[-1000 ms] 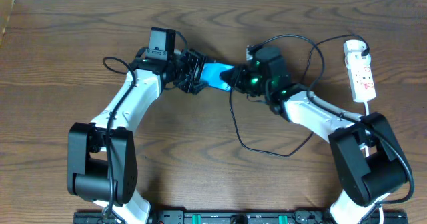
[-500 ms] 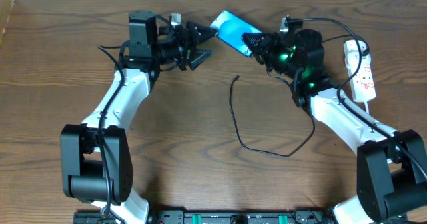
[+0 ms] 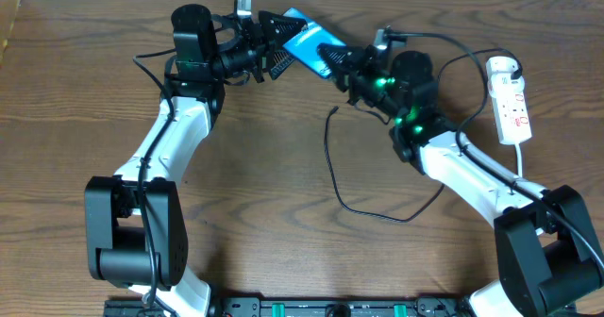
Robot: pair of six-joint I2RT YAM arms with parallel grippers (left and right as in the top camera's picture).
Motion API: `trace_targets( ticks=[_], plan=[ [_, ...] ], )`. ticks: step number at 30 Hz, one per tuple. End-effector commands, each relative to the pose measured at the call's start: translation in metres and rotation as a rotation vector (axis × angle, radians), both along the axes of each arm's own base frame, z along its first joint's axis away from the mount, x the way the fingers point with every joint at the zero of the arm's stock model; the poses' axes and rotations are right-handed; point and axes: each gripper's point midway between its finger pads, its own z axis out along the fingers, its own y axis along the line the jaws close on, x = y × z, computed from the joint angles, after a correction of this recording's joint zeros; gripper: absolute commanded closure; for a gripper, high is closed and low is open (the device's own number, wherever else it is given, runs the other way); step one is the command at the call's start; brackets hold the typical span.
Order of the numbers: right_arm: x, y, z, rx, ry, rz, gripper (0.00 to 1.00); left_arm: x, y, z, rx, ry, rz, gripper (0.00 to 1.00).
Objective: Plug charger to phone and switch on socket
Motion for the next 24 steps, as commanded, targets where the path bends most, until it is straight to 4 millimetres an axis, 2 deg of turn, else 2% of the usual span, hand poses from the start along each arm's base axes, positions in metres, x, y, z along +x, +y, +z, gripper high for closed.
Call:
trace_targets(
  ticks=[1, 11, 19, 24],
  plan=[
    [-0.002, 0.003, 0.023, 0.087, 0.026, -0.024, 0.99, -0.004, 0.002, 0.015, -0.015, -0.022, -0.011, 0.34],
    [-0.012, 0.017, 0.022, 0.101, 0.048, 0.014, 0.99, 0.004, 0.007, 0.014, -0.01, -0.01, 0.042, 0.39],
    [-0.013, 0.018, 0.016, 0.09, 0.067, 0.016, 0.99, 0.012, 0.011, 0.012, -0.024, 0.037, 0.101, 0.43],
    [-0.014, 0.02, 0.012, 0.081, 0.083, 0.019, 0.99, 0.015, 0.013, 0.012, -0.02, 0.036, 0.123, 0.57]
  ],
)
